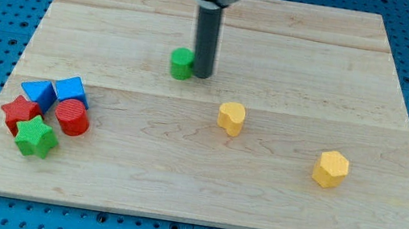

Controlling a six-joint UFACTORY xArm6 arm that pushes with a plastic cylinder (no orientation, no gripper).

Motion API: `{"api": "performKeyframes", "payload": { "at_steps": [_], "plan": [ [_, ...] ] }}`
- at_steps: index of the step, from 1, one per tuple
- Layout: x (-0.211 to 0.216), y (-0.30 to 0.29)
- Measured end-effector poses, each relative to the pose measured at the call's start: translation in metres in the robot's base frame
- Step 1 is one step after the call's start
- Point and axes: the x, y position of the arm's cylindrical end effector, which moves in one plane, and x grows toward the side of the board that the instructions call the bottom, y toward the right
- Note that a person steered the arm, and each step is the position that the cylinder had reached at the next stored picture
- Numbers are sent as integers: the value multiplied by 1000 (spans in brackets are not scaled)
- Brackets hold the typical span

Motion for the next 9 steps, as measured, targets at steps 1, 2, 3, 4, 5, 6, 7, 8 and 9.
{"api": "performKeyframes", "payload": {
  "at_steps": [1, 2, 3, 4, 5, 6, 7, 8, 9],
  "plan": [
    [-24, 9],
    [-44, 22],
    [-36, -19],
    [-23, -52],
    [-36, -25],
    [-24, -32],
    [32, -74],
    [29, -69],
    [5, 2]
  ]
}}
